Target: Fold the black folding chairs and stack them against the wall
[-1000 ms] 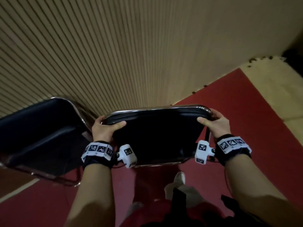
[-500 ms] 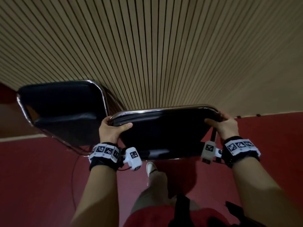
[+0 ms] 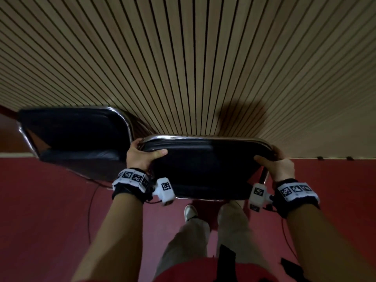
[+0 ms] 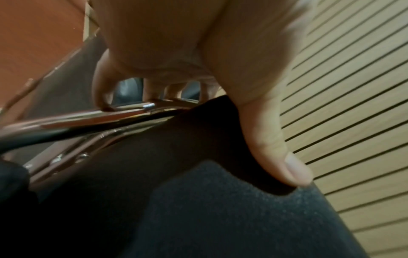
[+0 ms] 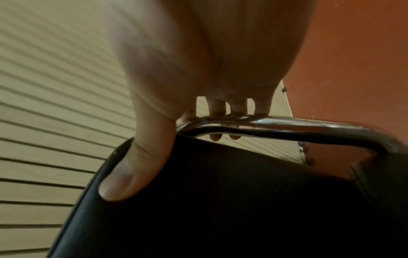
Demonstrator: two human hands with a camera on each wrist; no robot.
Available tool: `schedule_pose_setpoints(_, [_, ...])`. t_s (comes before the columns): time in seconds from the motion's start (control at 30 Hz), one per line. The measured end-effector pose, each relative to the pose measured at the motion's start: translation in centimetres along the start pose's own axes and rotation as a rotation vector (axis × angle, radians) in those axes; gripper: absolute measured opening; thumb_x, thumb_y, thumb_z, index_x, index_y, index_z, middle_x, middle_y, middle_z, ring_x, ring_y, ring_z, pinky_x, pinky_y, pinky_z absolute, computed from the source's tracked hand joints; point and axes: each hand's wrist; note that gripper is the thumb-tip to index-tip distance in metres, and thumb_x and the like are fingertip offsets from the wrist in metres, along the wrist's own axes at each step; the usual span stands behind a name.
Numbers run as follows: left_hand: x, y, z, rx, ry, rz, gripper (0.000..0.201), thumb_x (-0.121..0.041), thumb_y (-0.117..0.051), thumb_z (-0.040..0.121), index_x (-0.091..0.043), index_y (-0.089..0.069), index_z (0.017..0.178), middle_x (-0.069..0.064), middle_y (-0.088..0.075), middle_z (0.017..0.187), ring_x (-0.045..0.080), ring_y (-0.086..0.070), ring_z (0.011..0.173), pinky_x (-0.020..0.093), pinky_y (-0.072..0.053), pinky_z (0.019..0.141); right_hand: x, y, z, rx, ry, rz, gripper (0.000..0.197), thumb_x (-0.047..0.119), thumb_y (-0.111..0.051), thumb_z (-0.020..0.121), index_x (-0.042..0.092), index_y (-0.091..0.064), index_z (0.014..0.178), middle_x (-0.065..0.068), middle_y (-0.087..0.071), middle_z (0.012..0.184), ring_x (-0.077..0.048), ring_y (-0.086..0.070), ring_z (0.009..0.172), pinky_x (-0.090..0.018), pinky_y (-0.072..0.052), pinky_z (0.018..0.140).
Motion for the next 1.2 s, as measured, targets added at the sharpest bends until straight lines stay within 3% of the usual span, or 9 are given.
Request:
schedule_pose_setpoints(0.1, [-1.0,-1.3,1.7,-0.011,0.029,0.003,0.092,-0.018,-0.097,0.057,-0.009,-0.053,0.136,0.0,-0.064,0.118,0.017,-0.063,0.108,0.025,-0.049,0.092,1.0,-0.9,2.8,0.034,0.003,0.029,0.079,0.021,-0.087,0.072,0.012,-0.051,0.141,-0.009,-0.059,0.133,-0.018,-0.056,0.115,-0.027,-0.045,0.093])
schedule_pose_setpoints(0.23, [-2.0,-2.1,4.0,-0.029,0.037,0.024,0.091,-0.02,-0.097,0.058,-0.008,-0.053,0.136,0.001,-0.063,0.122,0.017,-0.061,0.111,0.028,-0.05,0.097,1.6,-1.9,5.3,0.054,-0.007,0.03,0.079,0.026,-0.088,0.068,0.014,-0.053,0.139,-0.006,-0.061,0.13,-0.018,-0.058,0.113,-0.031,-0.05,0.094])
schedule_pose_setpoints(0.33, [-2.9,-2.7,5.5,-0.022,0.041,0.043,0.091,-0.019,-0.095,0.061,-0.006,-0.05,0.139,0.0,-0.059,0.122,0.014,-0.058,0.11,0.027,-0.048,0.097,2.6,-2.4,6.7,0.067,-0.026,0.055,0.077,0.021,-0.087,0.071,0.012,-0.053,0.139,-0.002,-0.061,0.125,-0.017,-0.059,0.109,-0.028,-0.051,0.088])
schedule_pose_setpoints(0.47, [-3.5,-3.3,7.6,-0.002,0.06,0.075,0.1,-0.03,-0.098,0.052,-0.009,-0.053,0.138,0.002,-0.065,0.126,0.019,-0.064,0.112,0.038,-0.054,0.097,3.5,-3.2,8.2,0.078,-0.037,0.056,0.071,0.019,-0.085,0.074,0.013,-0.053,0.137,-0.003,-0.062,0.121,-0.018,-0.06,0.104,-0.029,-0.052,0.083])
schedule_pose_setpoints(0.63, [-4.2,-3.7,9.4,0.019,0.076,0.041,0.097,-0.025,-0.097,0.058,-0.007,-0.048,0.14,0.001,-0.063,0.123,0.018,-0.062,0.109,0.029,-0.052,0.088,4.5,-4.2,9.5,0.096,0.01,-0.008,0.06,0.026,-0.084,0.076,0.014,-0.059,0.129,-0.001,-0.065,0.11,-0.015,-0.062,0.086,-0.023,-0.051,0.066])
schedule_pose_setpoints(0.8, [-4.3,-3.5,10.8,0.019,0.092,0.001,0.12,-0.048,-0.099,0.04,-0.013,-0.048,0.143,0.002,-0.063,0.128,0.021,-0.063,0.113,0.038,-0.054,0.098,5.3,-5.7,10.1,0.084,0.015,-0.031,0.097,0.063,-0.083,0.051,0.024,-0.055,0.135,0.001,-0.062,0.129,-0.02,-0.06,0.114,-0.039,-0.053,0.095])
schedule_pose_setpoints(0.93, [-3.9,-3.4,11.0,0.026,0.08,-0.018,0.094,-0.032,-0.096,0.06,-0.011,-0.049,0.138,-0.002,-0.063,0.119,0.018,-0.063,0.107,0.031,-0.054,0.09,5.2,-6.5,9.7,0.071,0.017,-0.039,0.106,0.068,-0.08,0.052,0.023,-0.048,0.142,-0.002,-0.057,0.137,-0.022,-0.057,0.121,-0.042,-0.051,0.099])
schedule_pose_setpoints(1.07, [-2.9,-3.2,11.4,0.036,0.078,-0.013,0.13,-0.068,-0.095,0.031,-0.024,-0.046,0.142,-0.002,-0.063,0.129,0.021,-0.064,0.115,0.041,-0.055,0.097,4.8,-7.2,9.6,0.037,-0.018,0.013,0.095,0.047,-0.083,0.072,0.018,-0.036,0.15,-0.006,-0.046,0.149,-0.025,-0.048,0.132,-0.044,-0.046,0.106])
schedule_pose_setpoints(1.2, [-2.5,-3.3,11.1,0.071,0.059,0.036,0.143,-0.077,-0.085,0.033,-0.029,-0.027,0.155,0.004,-0.042,0.153,0.026,-0.047,0.135,0.045,-0.045,0.11,4.5,-7.7,8.8,0.018,-0.079,0.124,0.116,0.061,-0.083,0.059,0.019,-0.028,0.153,-0.004,-0.041,0.152,-0.025,-0.045,0.134,-0.047,-0.045,0.106])
Point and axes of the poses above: each hand's wrist, its own z-axis towards the middle knuckle, its own y-axis out of the back of the hand, x = y × z
